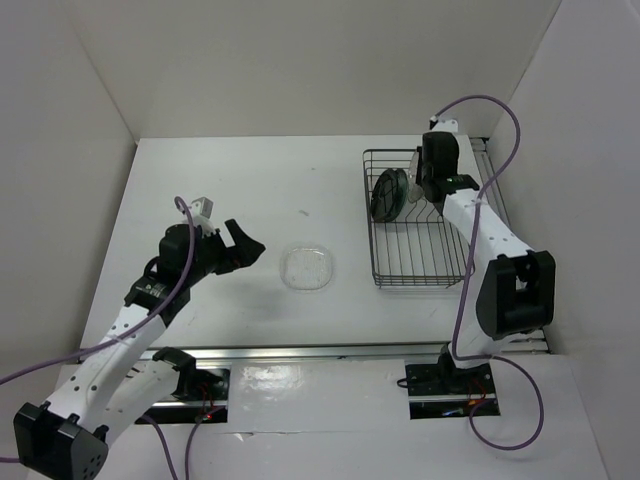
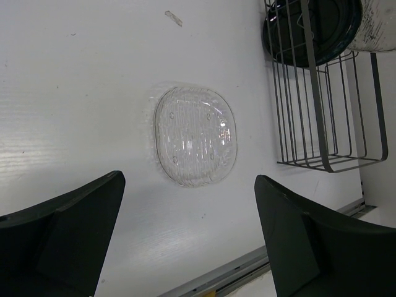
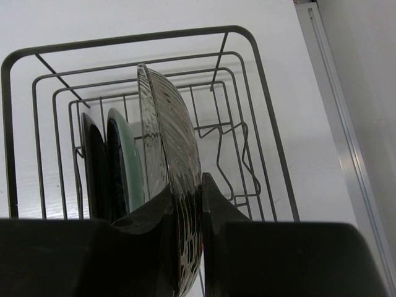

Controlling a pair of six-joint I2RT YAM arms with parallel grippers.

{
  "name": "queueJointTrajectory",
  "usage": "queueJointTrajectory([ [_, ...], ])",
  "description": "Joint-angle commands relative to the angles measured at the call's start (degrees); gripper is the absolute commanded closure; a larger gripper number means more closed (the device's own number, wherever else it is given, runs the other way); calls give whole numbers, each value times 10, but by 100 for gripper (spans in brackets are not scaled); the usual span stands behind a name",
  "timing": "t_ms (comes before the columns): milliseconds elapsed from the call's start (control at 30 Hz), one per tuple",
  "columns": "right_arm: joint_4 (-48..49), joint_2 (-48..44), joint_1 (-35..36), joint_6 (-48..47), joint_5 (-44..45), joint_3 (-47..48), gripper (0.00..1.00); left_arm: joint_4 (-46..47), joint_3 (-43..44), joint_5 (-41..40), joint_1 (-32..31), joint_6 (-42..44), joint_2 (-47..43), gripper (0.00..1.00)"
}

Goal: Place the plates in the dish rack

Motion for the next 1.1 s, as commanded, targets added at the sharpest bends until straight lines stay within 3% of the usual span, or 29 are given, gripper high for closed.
queueJointTrajectory([
  [0,30,9,-8,6,-2,-3,98,10,10,9,-1,-5,-16,0],
  [333,36,33,-8,11,4,-8,91,10,10,9,-1,-5,-16,1],
  [467,36,39,-8,17,-2,-8,70,5,10,9,-1,-5,-21,1],
  [500,36,39,-8,17,-2,-8,59,5,10,9,-1,-5,-21,1],
  [533,36,39,-8,17,-2,-8,54,5,10,9,-1,-5,-21,1],
  [600,36,39,-8,17,-2,-8,52,5,10,9,-1,-5,-21,1],
  [667,36,39,-8,17,-2,-8,44,5,10,9,-1,-5,-21,1],
  [833,41,27,-14,23,10,-3,41,5,10,9,-1,-5,-16,1],
  [900,32,11,-14,28,23,10,28,5,5,9,-1,-5,-11,1],
  [967,20,-9,-14,34,52,16,2,16,-2,9,-1,-11,8,1],
  [1067,20,-40,-20,39,74,24,0,43,-19,15,-6,-33,30,1],
])
